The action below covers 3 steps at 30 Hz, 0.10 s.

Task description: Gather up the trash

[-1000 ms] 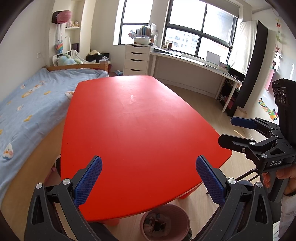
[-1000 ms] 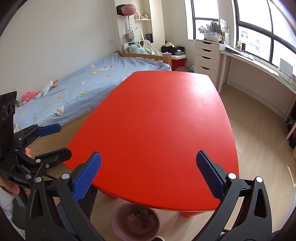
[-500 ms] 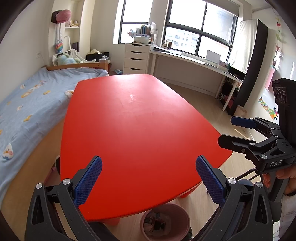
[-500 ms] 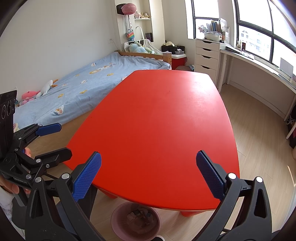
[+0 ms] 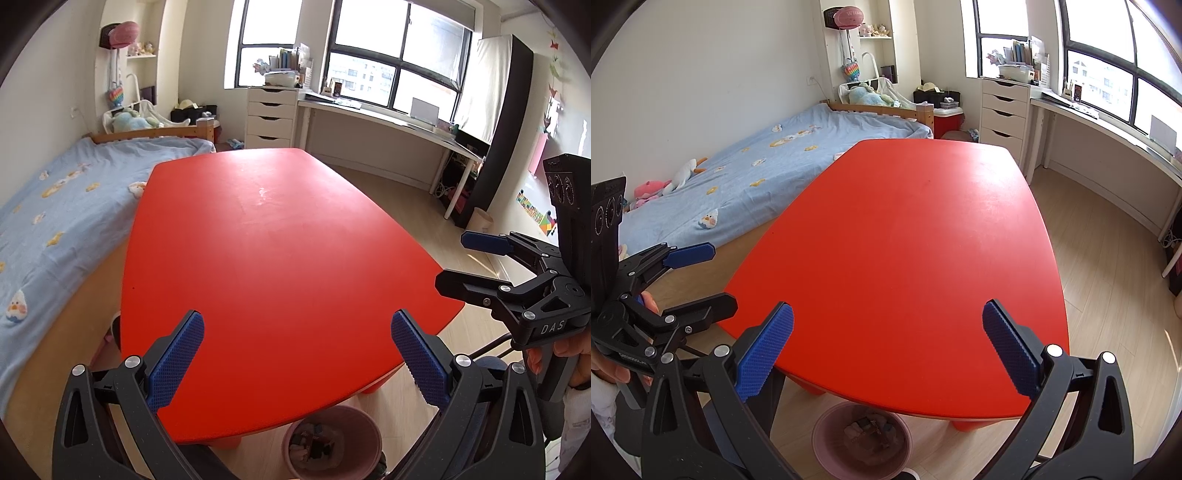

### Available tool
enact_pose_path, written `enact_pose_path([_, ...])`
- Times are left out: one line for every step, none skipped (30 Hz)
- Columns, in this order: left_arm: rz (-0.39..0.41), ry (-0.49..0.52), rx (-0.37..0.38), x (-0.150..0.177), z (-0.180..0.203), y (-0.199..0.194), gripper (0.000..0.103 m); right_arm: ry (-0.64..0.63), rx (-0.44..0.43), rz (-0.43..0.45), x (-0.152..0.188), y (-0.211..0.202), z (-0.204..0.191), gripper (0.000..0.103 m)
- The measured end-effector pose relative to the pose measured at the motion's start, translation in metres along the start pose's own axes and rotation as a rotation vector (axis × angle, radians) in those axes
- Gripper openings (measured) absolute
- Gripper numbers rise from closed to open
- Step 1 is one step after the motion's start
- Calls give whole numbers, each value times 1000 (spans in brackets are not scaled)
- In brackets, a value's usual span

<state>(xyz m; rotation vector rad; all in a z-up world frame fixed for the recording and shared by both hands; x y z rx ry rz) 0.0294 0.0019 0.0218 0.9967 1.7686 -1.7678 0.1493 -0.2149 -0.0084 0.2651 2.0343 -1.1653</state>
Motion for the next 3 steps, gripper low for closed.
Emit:
enact_pose_path([-1,-3,-2,-1,-1,0,97,0,0,0,-1,0,0,100])
enact_pose_path([1,-6,-3,-1,-2,0,97,-1,0,0,1,1,0,100])
enact_pose_path([2,-7,-5,-1,-2,-1,97,0,0,-1,1,1,0,100])
Point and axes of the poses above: each gripper's, at about its wrist camera, not at the fingertips, and y roughly the way its jaws point, z to its right, x to its underside, the point moved 1 cm from there along y, roughly the way its jaws point, and after that the axes turned 15 degrees about y, right-handed, at the moved point
